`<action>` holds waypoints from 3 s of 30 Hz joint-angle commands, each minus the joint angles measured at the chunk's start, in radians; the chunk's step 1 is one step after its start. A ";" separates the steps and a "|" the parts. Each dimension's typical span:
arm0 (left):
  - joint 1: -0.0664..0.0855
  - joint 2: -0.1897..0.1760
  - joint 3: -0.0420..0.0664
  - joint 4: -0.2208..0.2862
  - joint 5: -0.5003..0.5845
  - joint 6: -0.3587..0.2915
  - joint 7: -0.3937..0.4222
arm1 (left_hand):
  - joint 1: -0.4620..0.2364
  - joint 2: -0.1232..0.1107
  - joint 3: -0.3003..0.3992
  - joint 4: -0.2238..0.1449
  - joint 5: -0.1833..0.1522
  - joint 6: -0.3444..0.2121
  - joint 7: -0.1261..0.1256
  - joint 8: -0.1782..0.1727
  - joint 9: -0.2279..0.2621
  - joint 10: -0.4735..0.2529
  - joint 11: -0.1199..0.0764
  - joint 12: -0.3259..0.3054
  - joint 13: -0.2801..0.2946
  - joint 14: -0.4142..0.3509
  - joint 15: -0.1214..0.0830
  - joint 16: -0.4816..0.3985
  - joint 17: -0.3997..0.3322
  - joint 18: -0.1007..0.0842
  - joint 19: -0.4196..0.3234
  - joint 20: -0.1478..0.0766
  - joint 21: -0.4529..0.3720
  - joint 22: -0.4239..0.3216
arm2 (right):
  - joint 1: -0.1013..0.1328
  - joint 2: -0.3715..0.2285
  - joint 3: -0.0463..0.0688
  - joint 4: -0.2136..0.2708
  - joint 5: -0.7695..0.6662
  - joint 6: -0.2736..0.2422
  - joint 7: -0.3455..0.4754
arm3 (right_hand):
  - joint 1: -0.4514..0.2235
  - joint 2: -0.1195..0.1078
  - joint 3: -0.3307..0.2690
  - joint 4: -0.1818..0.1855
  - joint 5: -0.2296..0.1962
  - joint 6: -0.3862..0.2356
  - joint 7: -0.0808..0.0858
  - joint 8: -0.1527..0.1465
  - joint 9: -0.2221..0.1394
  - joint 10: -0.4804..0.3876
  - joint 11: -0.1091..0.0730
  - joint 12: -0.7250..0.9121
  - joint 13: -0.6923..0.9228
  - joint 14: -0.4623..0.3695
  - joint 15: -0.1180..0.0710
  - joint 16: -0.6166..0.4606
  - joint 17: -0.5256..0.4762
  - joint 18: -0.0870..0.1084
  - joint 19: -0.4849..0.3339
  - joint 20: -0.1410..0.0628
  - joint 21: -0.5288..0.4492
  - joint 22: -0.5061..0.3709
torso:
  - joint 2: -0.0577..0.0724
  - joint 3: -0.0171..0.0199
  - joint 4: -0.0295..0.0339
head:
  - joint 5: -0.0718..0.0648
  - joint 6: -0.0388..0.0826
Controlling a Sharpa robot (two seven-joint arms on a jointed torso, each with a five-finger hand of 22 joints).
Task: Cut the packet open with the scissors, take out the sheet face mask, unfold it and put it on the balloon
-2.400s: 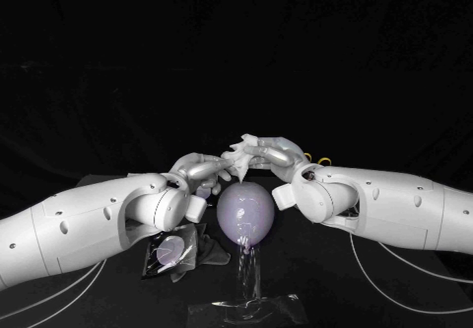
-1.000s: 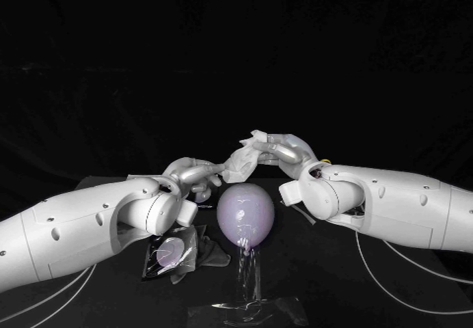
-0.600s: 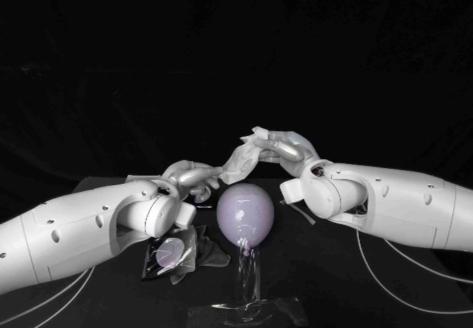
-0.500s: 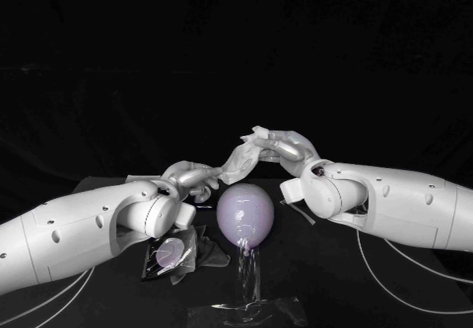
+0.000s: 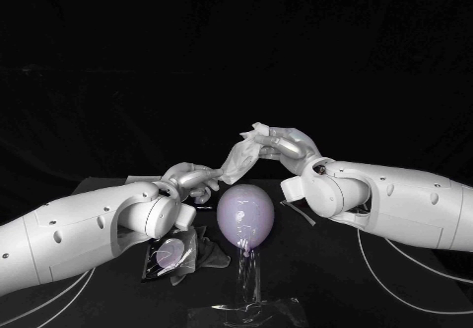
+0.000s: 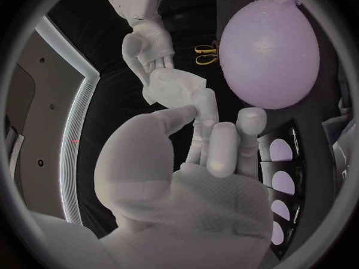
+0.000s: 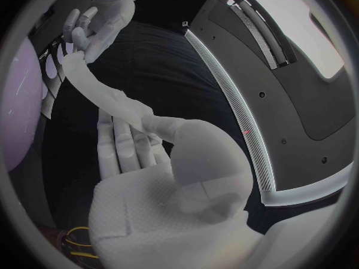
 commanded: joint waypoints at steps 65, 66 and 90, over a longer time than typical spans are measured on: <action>0.000 0.090 0.006 -0.276 0.131 0.404 0.310 | 0.223 -0.033 -0.340 0.082 -0.016 -0.300 0.114 -0.188 -0.188 -0.428 0.172 -0.400 -0.360 -0.786 0.253 -0.962 -0.865 -0.054 -0.501 0.253 -0.965 -0.743 | 0.026 0.010 0.007 0.037 0.008 0.022 0.011 | 0.007 0.003 0.006 -0.005 0.007 0.000 0.040 0.003 0.000 0.006 0.002 0.005 0.000 0.001 -0.003 -0.005 -0.002 0.008 0.006 -0.002 -0.001 -0.003 | 0.001 -0.0004 -0.0007 | 0.006 0.015; 0.000 0.096 0.007 -0.288 0.152 0.429 0.319 | 0.220 -0.033 -0.351 0.086 -0.015 -0.306 0.109 -0.187 -0.191 -0.434 0.164 -0.407 -0.361 -0.790 0.254 -0.977 -0.872 -0.057 -0.499 0.253 -0.974 -0.750 | 0.026 0.011 0.007 0.039 0.008 0.023 0.010 | 0.007 0.003 0.006 -0.005 0.007 0.000 0.040 0.003 0.000 0.006 0.002 0.005 0.000 0.001 -0.003 -0.005 -0.002 0.008 0.006 -0.002 -0.001 -0.003 | 0.001 -0.0004 -0.0006 | 0.006 0.015; -0.006 0.217 0.011 -0.484 0.359 0.781 0.266 | -0.222 0.211 -0.758 0.284 -0.018 -0.400 0.185 -0.175 -0.243 -0.477 0.230 -0.493 -0.359 -0.745 0.271 -1.153 -0.959 -0.072 -0.481 0.254 -1.115 -0.864 | 0.026 0.006 0.007 0.090 0.008 0.037 0.008 | 0.008 0.004 0.006 -0.007 0.007 0.000 0.041 0.005 -0.002 0.006 0.002 0.005 0.000 0.003 -0.003 -0.007 -0.003 0.008 0.007 -0.002 0.000 -0.005 | 0.002 -0.0009 -0.0010 | 0.006 0.015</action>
